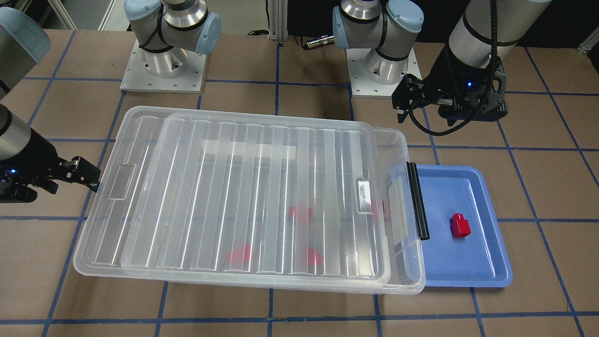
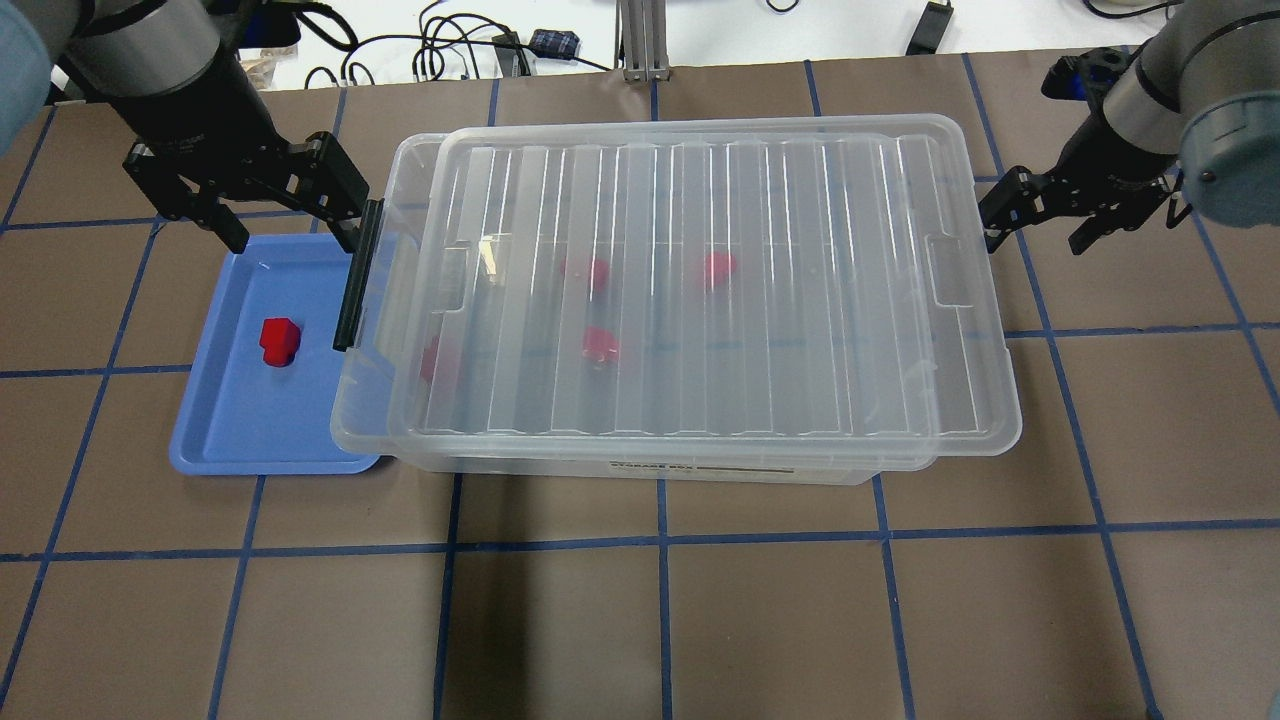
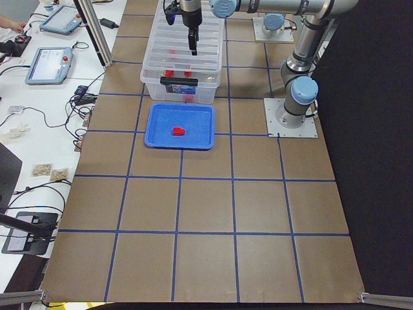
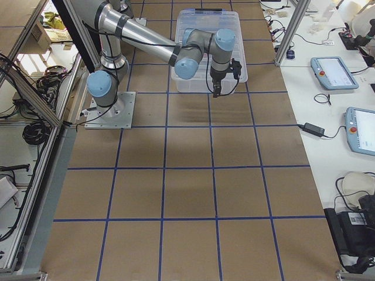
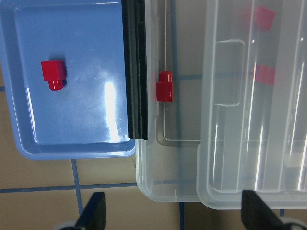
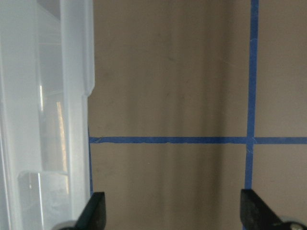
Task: Place red block in blue tray from box
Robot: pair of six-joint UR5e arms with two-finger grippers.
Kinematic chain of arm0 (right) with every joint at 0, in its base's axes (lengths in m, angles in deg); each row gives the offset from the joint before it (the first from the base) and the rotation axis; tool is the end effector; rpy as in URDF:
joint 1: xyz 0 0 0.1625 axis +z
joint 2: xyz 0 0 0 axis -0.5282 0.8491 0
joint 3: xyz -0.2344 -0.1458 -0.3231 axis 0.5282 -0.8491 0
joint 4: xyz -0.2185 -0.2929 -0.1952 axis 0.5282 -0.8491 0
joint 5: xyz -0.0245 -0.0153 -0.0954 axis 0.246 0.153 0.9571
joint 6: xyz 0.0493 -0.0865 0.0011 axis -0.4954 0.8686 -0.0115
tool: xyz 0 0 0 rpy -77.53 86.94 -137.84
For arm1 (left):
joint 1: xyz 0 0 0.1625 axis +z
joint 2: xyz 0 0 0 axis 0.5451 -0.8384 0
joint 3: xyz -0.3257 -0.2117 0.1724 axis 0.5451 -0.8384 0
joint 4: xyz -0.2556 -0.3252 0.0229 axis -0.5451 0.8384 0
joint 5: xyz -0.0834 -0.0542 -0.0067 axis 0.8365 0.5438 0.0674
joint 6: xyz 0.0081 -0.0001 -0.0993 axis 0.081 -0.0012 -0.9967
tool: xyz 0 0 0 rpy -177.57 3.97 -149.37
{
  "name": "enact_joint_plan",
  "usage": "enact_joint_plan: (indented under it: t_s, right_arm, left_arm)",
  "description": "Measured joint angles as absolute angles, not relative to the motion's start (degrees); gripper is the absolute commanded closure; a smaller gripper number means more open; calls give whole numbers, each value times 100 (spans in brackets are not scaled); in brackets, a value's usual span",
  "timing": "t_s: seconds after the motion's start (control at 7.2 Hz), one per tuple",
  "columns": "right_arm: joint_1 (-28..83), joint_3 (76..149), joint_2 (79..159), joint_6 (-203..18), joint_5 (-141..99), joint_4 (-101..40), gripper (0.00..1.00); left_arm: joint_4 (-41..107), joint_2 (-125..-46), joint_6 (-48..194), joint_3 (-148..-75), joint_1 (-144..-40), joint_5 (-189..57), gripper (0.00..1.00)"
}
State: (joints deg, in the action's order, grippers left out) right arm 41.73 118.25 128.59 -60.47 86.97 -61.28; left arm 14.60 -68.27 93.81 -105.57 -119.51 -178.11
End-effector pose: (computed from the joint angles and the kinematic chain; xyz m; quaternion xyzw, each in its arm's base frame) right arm -0.0176 -0.5651 0.3471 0.0067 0.9988 0.0002 0.0483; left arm -0.1011 -0.5066 0.4992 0.0236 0.9989 0.0402 0.0027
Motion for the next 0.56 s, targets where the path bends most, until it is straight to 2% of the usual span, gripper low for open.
enact_joint_plan:
  t_s: [0.56]
  right_arm:
    - [4323, 11826, 12859, -6181, 8572, -6139, 0]
  left_arm:
    - [1457, -6827, 9384, -10555, -11951, -17811, 0]
